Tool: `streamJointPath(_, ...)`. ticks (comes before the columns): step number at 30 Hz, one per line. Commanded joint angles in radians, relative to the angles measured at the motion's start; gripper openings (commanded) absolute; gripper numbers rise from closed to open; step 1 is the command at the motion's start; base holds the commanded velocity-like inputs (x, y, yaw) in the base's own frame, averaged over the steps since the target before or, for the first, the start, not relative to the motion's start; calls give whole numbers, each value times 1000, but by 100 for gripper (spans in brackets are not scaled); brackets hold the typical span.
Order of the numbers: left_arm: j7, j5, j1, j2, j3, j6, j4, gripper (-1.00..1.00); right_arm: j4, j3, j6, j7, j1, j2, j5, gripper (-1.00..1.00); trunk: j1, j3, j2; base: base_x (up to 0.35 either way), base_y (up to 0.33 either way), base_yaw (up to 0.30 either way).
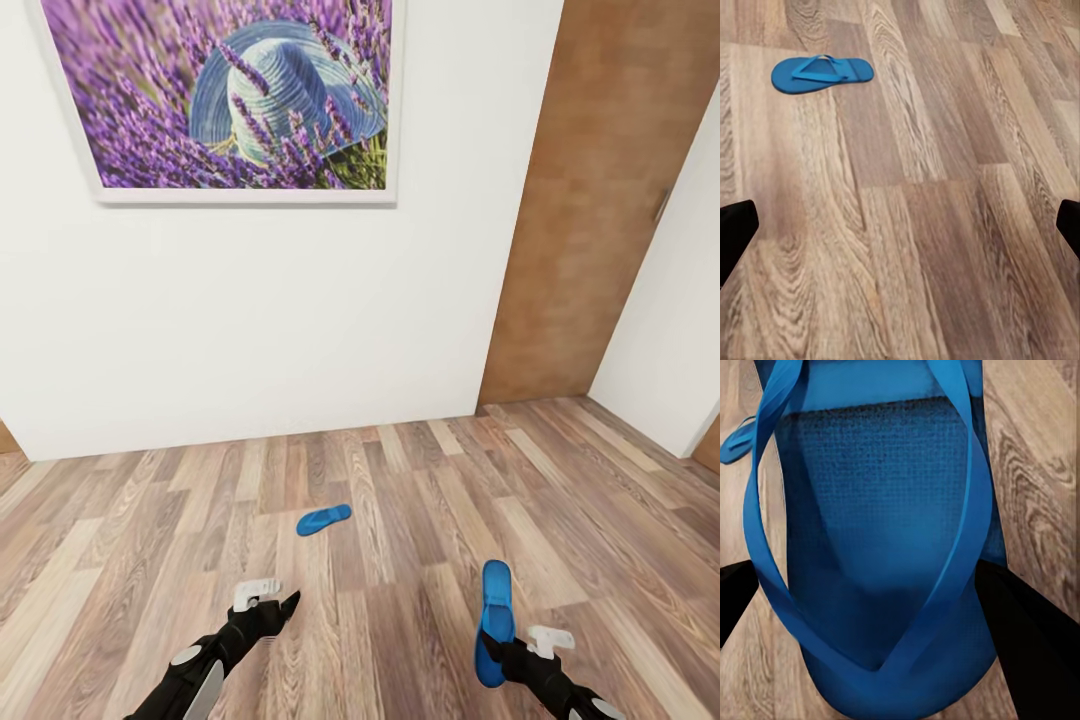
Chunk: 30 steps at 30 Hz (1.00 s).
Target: In the bedroom, move the book from the bed onto either nightstand, and place the two sandals side by side next to the bed.
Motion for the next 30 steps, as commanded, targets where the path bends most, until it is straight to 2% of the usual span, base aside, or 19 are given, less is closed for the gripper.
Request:
streamJointPath(1,-3,10,0,0,0,3,0,100,1,-7,-2,7,-1,0,0,-100,0,-1,0,288,-142,0)
streamJointPath(8,-3,10,0,0,0,3,0,100,1,-7,-2,7,-1,0,0,-100,0,-1,0,288,-142,14)
streamJointPath(14,-3,10,0,0,0,3,0,100,1,-6,-2,7,-1,0,0,-100,0,-1,0,288,-142,192)
streamJointPath(22,-3,10,0,0,0,3,0,100,1,-6,-2,7,-1,0,0,-100,0,-1,0,288,-142,43)
streamJointPath(30,-3,10,0,0,0,4,0,100,1,-6,-2,8,-1,0,0,-100,0,-1,0,280,-149,143)
